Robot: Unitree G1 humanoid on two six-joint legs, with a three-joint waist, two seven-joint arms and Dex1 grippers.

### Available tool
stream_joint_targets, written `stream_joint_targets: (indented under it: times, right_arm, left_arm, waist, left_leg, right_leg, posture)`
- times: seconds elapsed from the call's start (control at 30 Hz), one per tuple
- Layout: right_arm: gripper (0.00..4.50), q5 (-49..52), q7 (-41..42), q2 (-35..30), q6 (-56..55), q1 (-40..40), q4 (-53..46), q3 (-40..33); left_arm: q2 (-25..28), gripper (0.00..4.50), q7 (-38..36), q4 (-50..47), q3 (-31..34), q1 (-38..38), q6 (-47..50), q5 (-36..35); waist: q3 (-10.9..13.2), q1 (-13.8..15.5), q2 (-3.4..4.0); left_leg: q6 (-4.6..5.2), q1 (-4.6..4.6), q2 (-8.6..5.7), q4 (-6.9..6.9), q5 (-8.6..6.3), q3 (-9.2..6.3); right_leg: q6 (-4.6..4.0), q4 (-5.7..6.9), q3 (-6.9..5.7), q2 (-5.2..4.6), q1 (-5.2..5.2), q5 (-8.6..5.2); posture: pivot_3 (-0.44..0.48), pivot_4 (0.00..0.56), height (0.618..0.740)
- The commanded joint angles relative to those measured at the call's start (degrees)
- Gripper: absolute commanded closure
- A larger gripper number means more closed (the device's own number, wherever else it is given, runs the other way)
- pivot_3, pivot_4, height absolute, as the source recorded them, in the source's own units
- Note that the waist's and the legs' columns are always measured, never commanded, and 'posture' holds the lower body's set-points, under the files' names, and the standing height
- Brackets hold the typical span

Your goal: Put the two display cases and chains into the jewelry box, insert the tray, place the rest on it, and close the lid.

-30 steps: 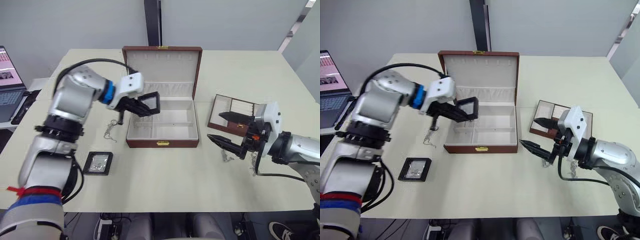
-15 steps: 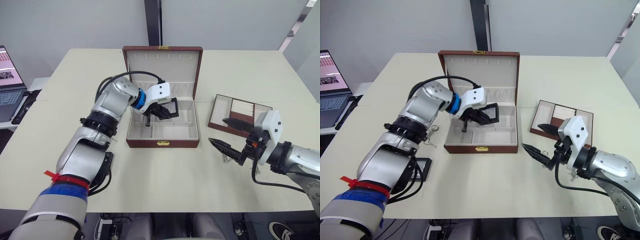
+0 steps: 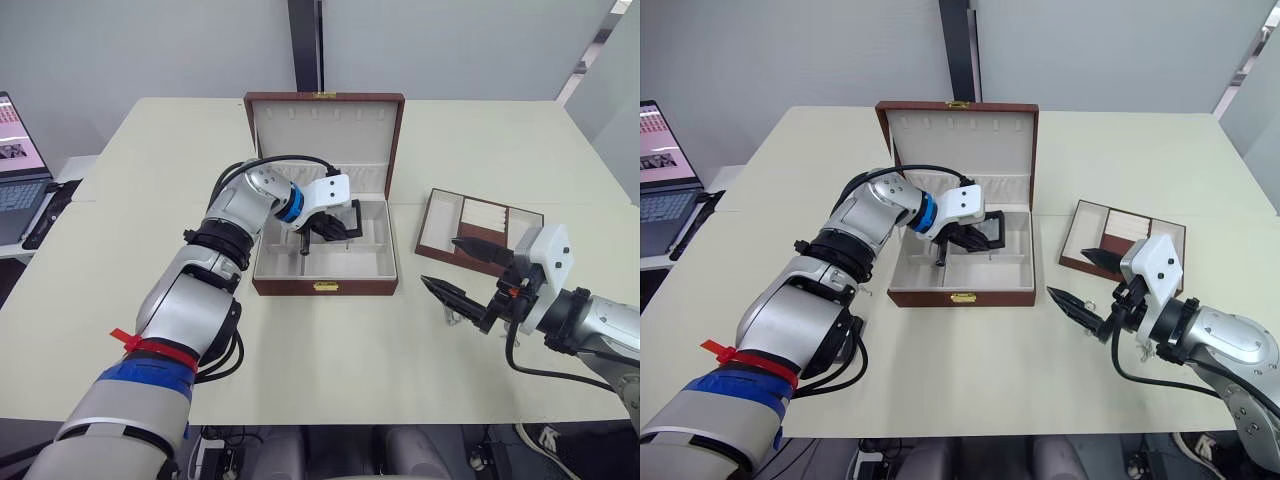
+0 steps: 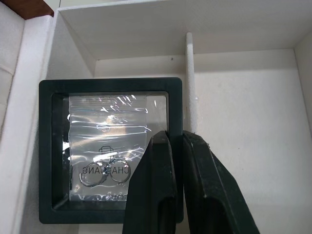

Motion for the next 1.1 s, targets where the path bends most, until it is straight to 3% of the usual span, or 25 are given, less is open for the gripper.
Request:
stream_joint_targets:
  times: [0.03, 0.37, 0.53, 0.73, 0.9, 1.1]
  right_arm:
    - [0.0, 1.1, 0.0, -0.6, -0.5, -0.3, -1.7, -1.8]
    - [0.0, 1.3, 0.8, -1.2, -0.6, -1.1, -0.7, -2.0]
    - [0.0, 2.0, 3.0, -2.8, -0.9, -1.0, 1.2, -3.9]
    - [0.0, 1.8, 11.4, -6.4, -3.6, 2.2, 7.6, -8.9]
    - [0.0, -1.8, 18.1, -8.7, -7.6, 4.7, 16.9, -10.1]
    - [0.0, -6.9, 24.7, -10.1, -14.0, 2.8, 34.6, -10.0]
  left_arm:
    - [0.2, 4.19, 0.3, -0.4, 1.9, -2.0, -1.1, -0.4]
    - [0.1, 1.44, -1.8, -1.7, 5.1, -2.6, 0.7, -2.7]
    - [1.1, 0.04, -6.7, -7.6, 9.0, -0.5, 5.9, -8.3]
    - [9.1, 0.04, -12.7, -30.4, 15.3, 11.9, 19.8, -19.1]
    - [16.1, 0.04, -8.0, -44.2, 21.6, 22.9, 30.2, -24.8]
    - [24.9, 0.04, -0.2, -56.8, 34.2, 39.8, 38.9, -30.5]
  waist:
    - [0.0, 0.0, 0.0]
    - [0.0, 0.0, 0.0]
    - [0.0, 0.0, 0.0]
    - [0.0, -0.6, 0.03]
    - [0.0, -0.4, 0.03]
    - [0.0, -0.3, 0.03]
  left_leg:
    - [0.0, 0.0, 0.0, 0.0, 0.0, 0.0]
    - [0.0, 0.0, 0.0, 0.0, 0.0, 0.01]
    - [0.0, 0.0, 0.0, 0.0, 0.0, 0.01]
    - [-0.03, 0.05, 0.13, -0.03, 0.02, 0.01]
    - [0.0, 0.07, 0.11, 0.03, 0.01, -0.09]
    - [0.01, 0.11, 0.14, 0.01, 0.01, -0.09]
  right_leg:
    - [0.0, 0.0, 0.0, 0.0, 0.0, 0.0]
    - [0.0, 0.0, 0.0, 0.0, 0.0, 0.0]
    - [0.0, 0.0, 0.0, 0.0, 0.0, 0.0]
    - [0.0, 0.02, 0.04, 0.08, 0.0, 0.0]
    - [0.0, 0.02, 0.07, 0.01, 0.11, 0.0]
    - [0.0, -0.01, 0.11, -0.21, 0.11, 0.0]
  posture:
    - [0.0, 0.15, 0.74]
    - [0.0, 0.15, 0.74]
    - [0.0, 0.15, 0.74]
    - [0.0, 0.15, 0.74]
    - [0.0, 0.15, 0.74]
    - [0.0, 0.15, 0.74]
